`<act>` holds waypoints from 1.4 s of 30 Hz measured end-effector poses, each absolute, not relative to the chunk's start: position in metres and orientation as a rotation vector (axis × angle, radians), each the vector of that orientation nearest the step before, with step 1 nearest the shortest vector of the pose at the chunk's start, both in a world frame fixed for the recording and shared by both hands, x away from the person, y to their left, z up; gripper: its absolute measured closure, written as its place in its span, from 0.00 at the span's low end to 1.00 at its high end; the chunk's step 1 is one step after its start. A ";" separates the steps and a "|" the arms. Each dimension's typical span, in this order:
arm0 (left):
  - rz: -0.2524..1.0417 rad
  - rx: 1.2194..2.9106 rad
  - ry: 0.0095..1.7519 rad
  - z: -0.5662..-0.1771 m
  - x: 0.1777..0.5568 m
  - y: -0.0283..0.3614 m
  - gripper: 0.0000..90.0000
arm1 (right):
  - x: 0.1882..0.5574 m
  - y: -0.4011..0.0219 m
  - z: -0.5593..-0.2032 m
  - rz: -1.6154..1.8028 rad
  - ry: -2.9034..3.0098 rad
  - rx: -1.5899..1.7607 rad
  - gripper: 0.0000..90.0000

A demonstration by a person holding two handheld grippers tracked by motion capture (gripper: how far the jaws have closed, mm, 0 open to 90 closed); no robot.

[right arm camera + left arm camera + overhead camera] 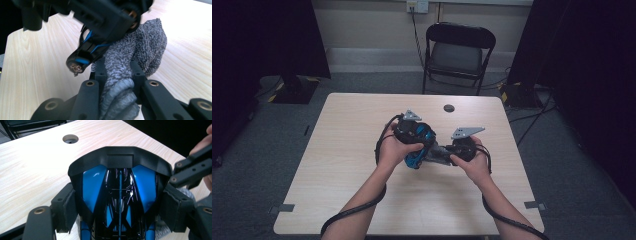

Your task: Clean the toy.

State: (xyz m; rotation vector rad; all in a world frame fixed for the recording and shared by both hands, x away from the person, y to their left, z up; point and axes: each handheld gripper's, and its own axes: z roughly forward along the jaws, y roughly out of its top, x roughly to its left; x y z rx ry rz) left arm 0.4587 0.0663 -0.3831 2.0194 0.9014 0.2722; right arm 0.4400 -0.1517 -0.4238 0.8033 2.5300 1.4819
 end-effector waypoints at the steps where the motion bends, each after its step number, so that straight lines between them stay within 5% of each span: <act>1: 0.275 2.018 0.902 -0.383 0.459 0.067 0.28 | 0.439 -0.151 -0.425 1.485 2.533 0.803 0.82; 42: 0.310 1.950 0.994 -0.371 0.475 0.106 0.28 | 0.419 -0.138 -0.455 1.434 2.688 0.725 0.82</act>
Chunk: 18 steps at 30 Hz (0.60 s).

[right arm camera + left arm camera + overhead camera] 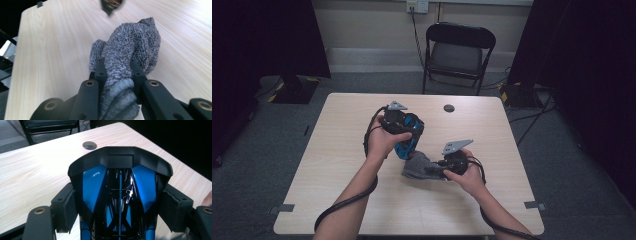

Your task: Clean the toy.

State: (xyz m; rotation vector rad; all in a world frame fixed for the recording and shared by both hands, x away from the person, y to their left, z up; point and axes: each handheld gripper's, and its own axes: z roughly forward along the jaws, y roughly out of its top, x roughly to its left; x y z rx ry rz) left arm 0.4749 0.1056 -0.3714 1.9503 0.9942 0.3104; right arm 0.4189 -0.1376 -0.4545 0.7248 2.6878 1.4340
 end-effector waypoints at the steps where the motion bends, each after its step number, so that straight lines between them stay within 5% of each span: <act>1: 0.310 1.950 0.994 -0.371 0.475 0.106 0.28 | 0.420 -0.143 -0.454 1.432 2.679 0.741 0.82; 18: 0.349 2.131 1.196 -0.427 0.484 0.174 0.28 | 0.442 -0.258 -0.449 1.308 2.286 1.163 0.80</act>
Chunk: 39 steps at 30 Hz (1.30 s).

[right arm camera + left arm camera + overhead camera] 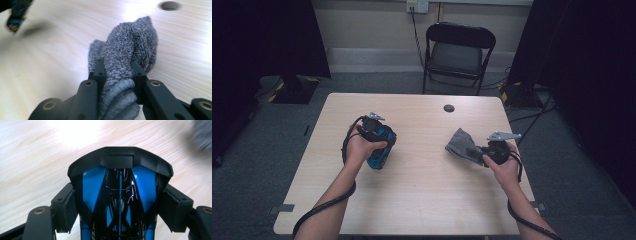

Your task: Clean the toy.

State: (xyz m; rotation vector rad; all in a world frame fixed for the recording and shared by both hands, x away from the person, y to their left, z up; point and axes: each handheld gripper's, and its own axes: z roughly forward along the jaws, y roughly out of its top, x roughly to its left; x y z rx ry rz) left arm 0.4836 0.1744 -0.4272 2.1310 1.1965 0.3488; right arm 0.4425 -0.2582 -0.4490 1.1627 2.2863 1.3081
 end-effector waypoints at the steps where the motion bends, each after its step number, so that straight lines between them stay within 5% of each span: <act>1: 0.349 2.131 1.196 -0.427 0.484 0.174 0.28 | 0.444 -0.262 -0.453 1.283 2.269 1.182 0.79; 9: 0.331 2.119 1.260 -0.454 0.489 0.174 0.28 | 0.450 -0.270 -0.475 1.170 2.223 1.258 0.70; 20: 0.374 2.215 1.250 -0.482 0.486 0.164 0.27 | 0.445 -0.276 -0.480 1.116 2.182 1.234 0.30; 27: 0.335 2.150 1.276 -0.465 0.482 0.168 0.22 | 0.440 -0.278 -0.466 1.130 2.179 1.191 0.26; 39: 0.259 2.059 1.017 -0.435 0.431 0.148 0.18 | 0.412 -0.253 -0.452 1.207 2.271 1.073 0.24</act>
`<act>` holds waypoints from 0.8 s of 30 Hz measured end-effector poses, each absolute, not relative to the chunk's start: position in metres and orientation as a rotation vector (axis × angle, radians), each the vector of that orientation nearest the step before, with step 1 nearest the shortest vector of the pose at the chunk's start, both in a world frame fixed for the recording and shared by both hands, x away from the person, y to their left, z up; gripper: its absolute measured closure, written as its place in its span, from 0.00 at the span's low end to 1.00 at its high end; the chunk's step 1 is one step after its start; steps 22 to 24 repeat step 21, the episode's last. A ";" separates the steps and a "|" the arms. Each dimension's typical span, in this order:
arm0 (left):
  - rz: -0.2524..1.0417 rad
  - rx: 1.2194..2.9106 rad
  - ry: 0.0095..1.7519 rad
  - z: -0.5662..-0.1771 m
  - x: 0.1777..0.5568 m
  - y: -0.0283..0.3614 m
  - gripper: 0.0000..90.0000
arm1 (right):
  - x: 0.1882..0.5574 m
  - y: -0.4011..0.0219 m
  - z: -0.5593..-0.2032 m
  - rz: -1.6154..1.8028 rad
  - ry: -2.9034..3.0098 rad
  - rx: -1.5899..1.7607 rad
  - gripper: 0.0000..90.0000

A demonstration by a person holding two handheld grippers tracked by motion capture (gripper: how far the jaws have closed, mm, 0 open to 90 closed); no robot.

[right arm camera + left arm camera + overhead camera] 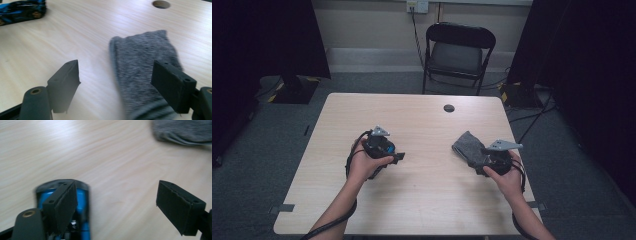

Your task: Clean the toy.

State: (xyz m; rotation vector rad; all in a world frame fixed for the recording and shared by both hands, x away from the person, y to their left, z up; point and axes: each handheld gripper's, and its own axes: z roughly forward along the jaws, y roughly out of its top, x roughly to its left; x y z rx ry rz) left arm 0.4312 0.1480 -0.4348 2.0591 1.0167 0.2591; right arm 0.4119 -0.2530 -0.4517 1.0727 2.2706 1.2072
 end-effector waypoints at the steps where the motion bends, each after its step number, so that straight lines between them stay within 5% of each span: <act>1: 0.242 2.059 0.992 -0.436 0.426 0.145 0.18 | 0.410 -0.251 -0.452 1.214 2.279 1.069 0.23; 24: 0.155 2.193 0.755 -0.471 0.367 0.106 0.19 | 0.365 -0.203 -0.480 1.232 2.529 0.906 0.19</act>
